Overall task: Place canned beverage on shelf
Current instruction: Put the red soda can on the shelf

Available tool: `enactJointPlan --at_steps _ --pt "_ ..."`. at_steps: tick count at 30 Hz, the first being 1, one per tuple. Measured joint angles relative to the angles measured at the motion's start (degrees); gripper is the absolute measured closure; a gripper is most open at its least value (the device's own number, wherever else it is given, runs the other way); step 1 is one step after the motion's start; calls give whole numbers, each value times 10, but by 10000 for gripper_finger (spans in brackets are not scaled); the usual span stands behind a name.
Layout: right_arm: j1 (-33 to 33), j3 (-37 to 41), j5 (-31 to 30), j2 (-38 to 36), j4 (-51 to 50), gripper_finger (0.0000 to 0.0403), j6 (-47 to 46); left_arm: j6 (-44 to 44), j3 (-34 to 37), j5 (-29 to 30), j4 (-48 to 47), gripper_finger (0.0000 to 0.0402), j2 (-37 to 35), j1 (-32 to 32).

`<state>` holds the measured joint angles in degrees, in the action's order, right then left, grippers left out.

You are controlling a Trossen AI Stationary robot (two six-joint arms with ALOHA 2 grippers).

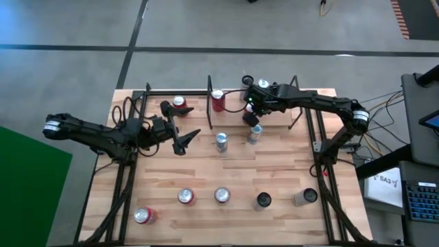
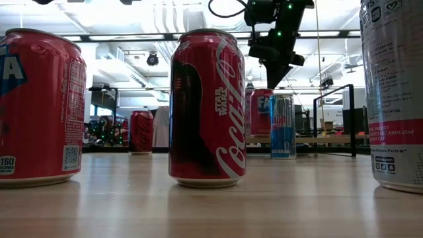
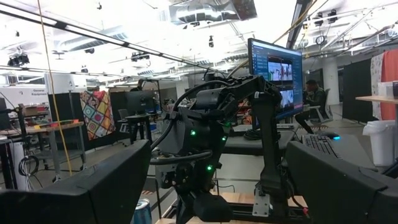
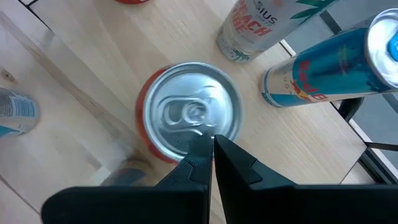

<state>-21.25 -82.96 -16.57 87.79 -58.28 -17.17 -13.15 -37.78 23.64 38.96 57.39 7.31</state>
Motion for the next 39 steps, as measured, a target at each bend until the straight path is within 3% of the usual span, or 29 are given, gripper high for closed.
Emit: enactJointPlan --at_steps 39 --pt "-12 -16 0 20 24 394 22 0 0 0 0 43 0 0"
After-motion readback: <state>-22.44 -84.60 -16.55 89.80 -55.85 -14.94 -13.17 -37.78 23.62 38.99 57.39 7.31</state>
